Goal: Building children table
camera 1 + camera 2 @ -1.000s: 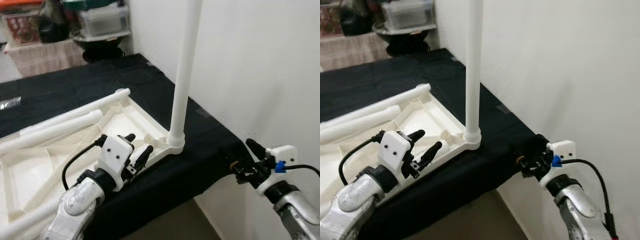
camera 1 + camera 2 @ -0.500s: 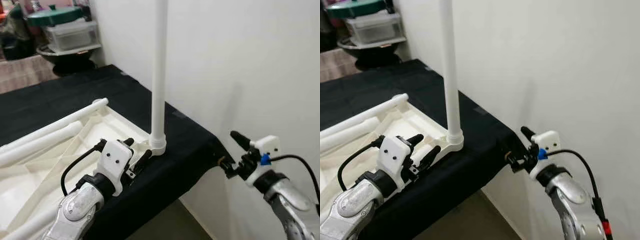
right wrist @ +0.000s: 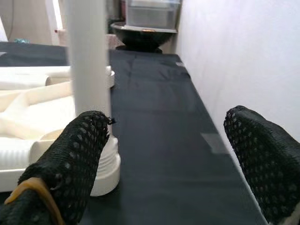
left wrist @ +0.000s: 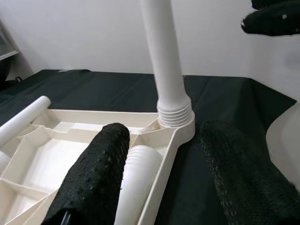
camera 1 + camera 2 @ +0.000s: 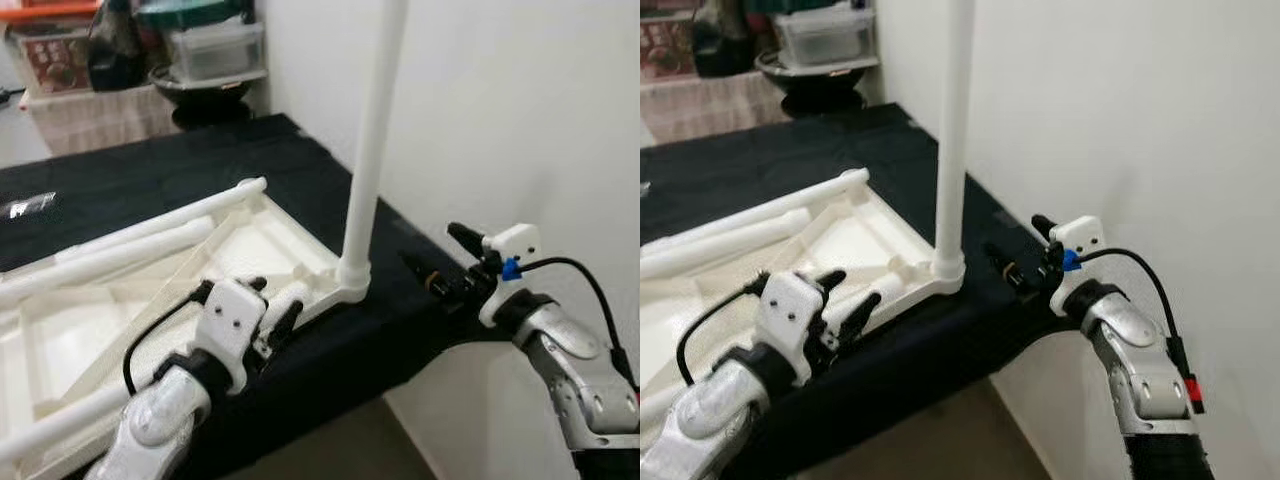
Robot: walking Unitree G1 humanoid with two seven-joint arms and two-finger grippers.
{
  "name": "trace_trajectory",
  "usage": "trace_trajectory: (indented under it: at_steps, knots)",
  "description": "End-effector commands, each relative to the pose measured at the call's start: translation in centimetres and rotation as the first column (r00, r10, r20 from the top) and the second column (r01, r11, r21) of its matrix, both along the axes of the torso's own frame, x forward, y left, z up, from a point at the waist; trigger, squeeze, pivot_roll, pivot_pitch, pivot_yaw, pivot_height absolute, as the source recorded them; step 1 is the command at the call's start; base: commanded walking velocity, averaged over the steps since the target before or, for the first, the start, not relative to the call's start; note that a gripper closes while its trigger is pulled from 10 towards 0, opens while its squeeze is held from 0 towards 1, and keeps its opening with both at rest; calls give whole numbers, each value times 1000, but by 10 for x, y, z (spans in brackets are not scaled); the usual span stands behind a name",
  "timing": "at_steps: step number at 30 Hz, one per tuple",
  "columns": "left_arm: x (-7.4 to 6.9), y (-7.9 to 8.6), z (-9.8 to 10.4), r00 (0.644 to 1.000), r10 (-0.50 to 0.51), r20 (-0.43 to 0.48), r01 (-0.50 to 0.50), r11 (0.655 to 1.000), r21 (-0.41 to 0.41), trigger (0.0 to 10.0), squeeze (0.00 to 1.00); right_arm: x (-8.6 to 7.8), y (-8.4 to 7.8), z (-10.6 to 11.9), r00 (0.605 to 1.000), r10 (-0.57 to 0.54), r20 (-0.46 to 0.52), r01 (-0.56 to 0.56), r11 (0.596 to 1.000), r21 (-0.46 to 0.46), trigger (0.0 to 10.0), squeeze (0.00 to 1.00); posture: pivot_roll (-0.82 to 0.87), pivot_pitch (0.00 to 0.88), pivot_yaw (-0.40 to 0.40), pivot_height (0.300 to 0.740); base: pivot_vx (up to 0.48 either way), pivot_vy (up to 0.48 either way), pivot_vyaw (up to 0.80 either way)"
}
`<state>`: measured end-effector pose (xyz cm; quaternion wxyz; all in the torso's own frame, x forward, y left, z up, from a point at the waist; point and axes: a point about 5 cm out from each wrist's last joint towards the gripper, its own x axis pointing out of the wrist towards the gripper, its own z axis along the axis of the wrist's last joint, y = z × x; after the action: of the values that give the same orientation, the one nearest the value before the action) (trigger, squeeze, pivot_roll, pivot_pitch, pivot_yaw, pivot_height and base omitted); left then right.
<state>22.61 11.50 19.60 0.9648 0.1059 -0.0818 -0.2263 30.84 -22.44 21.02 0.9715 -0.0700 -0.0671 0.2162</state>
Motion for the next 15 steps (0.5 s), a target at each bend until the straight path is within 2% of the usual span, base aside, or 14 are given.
trace_trajectory:
  at_steps: [1,2,3,15]
  knots:
    - [1,-1,-4,1000,5,-19,-5,1000,-2,10000,0,1,-4,1,1000,5,-10,-4,1000,23,10000,0,51,87,-27,740,0,0,0]
    - [3,-2,-6,1000,11,-22,-11,1000,-7,10000,0,5,-7,3,1000,3,-1,-3,1000,7,10000,0,50,86,-28,740,0,0,0]
    - [10,-7,-8,1000,10,-22,-10,1000,-23,10000,0,10,-8,3,1000,26,9,-25,998,-52,10000,0,51,81,-29,740,0,0,800]
    - [28,-18,-7,1000,17,-8,-17,996,-84,10000,0,21,-8,8,999,34,15,-33,996,-87,10000,0,47,73,-23,740,0,0,800]
